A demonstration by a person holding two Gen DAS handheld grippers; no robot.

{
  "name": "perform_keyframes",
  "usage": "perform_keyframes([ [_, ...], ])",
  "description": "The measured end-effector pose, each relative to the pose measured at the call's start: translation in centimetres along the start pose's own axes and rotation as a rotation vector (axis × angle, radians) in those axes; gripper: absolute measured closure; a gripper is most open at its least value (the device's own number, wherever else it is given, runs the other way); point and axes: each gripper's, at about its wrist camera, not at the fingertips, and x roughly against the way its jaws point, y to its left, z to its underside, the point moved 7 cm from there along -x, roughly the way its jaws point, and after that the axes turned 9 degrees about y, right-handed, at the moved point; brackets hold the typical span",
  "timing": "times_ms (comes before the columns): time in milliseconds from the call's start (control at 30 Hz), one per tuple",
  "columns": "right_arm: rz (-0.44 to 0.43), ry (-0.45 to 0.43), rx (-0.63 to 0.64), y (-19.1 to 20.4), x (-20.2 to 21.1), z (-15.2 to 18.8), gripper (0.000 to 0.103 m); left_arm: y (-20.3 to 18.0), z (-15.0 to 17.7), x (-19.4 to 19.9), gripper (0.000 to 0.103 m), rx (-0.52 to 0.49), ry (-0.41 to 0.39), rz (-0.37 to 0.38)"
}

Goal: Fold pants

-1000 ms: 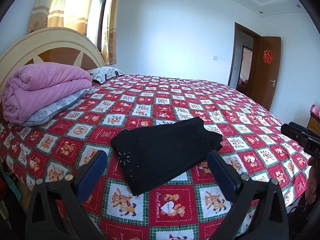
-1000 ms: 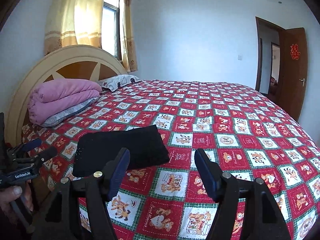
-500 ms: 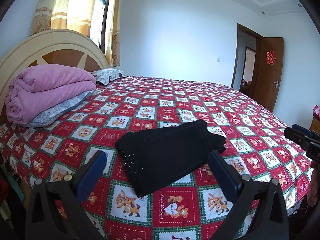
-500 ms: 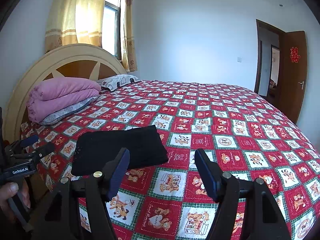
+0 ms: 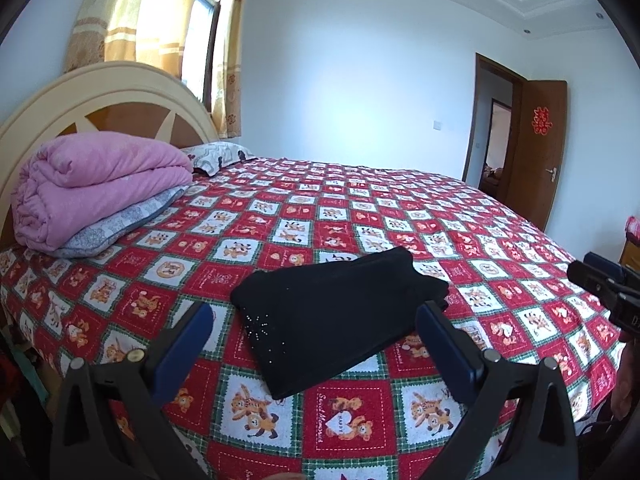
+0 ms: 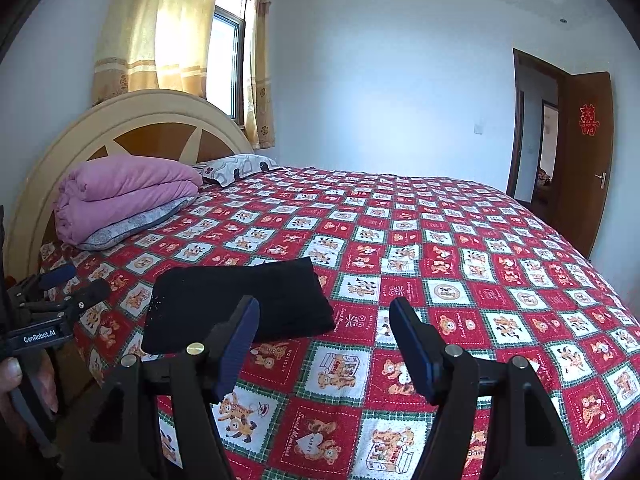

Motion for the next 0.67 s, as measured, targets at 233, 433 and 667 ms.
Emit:
perform_keyframes([
  [233,0.014,-0.009,0.025,0.53,0.10,-0.02,0.034,-0.11,0.30,-0.32,0.000,-0.003,0.012,-0.035],
  [433,0.005,0.001,0.026,0.65,-0.17,0.15,0.034,0.08,0.55,-0.51,0.000,-0.008,0.013,-0.067],
  [667,0.006,0.015,0.022,0.54,-0.69,0.46,0.034,-0.14,0.54,-0.25,0.000,-0.013,-0.008,-0.035],
])
